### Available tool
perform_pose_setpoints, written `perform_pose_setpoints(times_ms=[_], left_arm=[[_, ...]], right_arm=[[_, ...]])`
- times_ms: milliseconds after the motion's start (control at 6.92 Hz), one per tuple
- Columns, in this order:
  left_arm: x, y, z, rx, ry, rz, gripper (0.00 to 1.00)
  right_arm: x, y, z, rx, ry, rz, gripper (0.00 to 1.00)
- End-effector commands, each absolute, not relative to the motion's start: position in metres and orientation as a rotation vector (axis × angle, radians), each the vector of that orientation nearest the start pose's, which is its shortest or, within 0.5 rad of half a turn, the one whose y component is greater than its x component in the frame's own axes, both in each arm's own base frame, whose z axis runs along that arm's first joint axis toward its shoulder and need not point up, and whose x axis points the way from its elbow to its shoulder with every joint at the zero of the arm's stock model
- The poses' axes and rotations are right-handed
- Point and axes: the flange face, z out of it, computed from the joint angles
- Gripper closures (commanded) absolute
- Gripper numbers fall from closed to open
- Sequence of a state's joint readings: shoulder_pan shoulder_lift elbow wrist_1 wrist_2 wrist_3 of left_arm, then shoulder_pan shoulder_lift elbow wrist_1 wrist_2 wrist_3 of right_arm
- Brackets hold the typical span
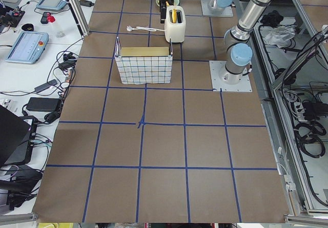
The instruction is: Press toaster with right arm
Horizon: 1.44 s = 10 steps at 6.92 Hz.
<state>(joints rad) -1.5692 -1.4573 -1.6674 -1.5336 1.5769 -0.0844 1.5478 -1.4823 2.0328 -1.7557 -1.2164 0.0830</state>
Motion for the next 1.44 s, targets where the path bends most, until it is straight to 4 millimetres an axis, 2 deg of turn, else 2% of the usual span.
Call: perform_pose_setpoints(times_ms=[0, 433, 722, 1011, 1300], left_arm=[[-0.132, -0.449, 0.497, -0.135, 3.134, -0.087, 0.00], [-0.132, -0.449, 0.497, -0.135, 3.134, -0.085, 0.00], [-0.132, -0.449, 0.497, -0.135, 3.134, -0.085, 0.00], [-0.132, -0.449, 0.497, -0.135, 3.134, -0.085, 0.00], [-0.132, -0.449, 0.497, -0.135, 3.134, -0.085, 0.00]], right_arm=[[0.158, -0.437, 0.250, 0.239, 2.743, 0.535, 1.00], [0.158, -0.441, 0.234, 0.246, 2.736, 0.582, 1.00], [0.157, -0.442, 0.238, 0.266, 2.747, 0.561, 1.00], [0.155, -0.453, 0.264, 0.381, 2.772, 0.500, 1.00], [0.154, -0.460, 0.291, 0.373, 2.795, 0.430, 1.00]])
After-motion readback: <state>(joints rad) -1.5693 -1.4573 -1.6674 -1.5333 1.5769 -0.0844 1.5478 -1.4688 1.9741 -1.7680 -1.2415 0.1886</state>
